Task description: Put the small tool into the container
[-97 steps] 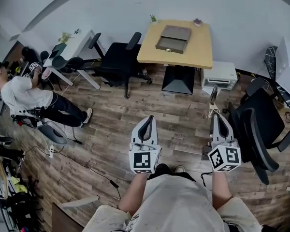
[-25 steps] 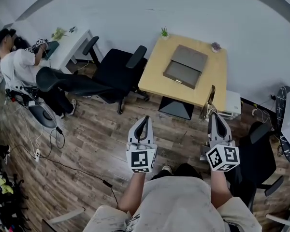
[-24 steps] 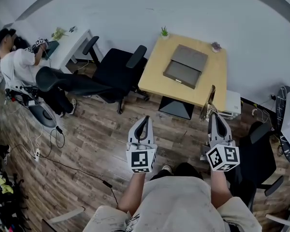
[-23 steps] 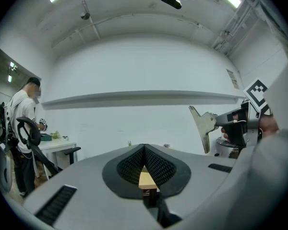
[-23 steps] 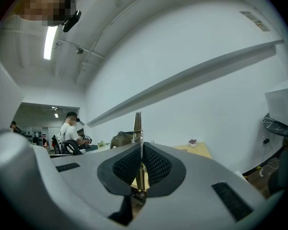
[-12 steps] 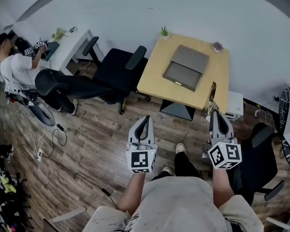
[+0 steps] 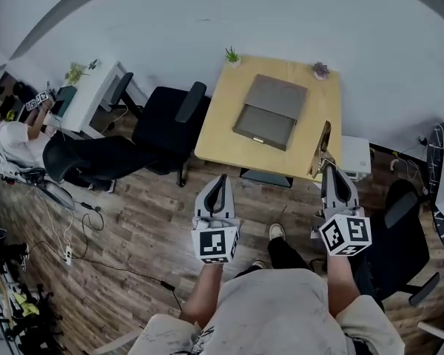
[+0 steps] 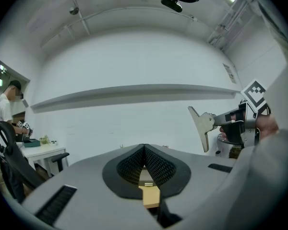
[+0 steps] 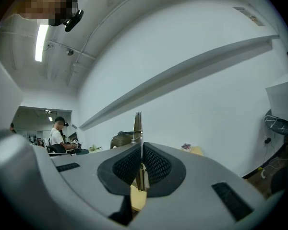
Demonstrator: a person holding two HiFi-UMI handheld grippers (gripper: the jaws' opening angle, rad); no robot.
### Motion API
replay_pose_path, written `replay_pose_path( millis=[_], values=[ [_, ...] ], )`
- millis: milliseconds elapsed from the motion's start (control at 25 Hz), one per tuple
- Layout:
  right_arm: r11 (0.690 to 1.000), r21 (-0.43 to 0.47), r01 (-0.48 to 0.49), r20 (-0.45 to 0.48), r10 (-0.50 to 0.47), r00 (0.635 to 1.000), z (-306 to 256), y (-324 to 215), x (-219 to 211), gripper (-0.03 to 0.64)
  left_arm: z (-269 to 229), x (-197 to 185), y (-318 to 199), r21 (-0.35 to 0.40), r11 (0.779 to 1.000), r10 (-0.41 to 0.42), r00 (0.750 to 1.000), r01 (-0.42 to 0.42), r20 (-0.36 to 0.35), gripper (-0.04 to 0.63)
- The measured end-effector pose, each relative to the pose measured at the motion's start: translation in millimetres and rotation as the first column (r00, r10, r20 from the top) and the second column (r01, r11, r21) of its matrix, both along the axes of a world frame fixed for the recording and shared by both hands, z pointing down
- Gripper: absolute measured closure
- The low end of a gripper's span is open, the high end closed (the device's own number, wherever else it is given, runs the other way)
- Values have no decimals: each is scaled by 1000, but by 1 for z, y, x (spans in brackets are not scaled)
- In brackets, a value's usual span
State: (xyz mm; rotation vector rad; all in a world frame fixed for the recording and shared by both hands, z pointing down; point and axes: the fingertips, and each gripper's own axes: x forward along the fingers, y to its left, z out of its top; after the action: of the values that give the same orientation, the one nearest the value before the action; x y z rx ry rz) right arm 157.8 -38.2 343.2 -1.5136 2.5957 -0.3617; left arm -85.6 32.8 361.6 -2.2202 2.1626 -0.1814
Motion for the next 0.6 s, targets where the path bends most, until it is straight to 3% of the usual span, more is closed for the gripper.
replay_pose_path(
  millis=[600],
  values=[
    [997, -43, -65, 54, 67, 996, 17, -78, 41, 600, -7, 46, -99, -13, 996, 84, 995, -83, 48, 589]
  ],
)
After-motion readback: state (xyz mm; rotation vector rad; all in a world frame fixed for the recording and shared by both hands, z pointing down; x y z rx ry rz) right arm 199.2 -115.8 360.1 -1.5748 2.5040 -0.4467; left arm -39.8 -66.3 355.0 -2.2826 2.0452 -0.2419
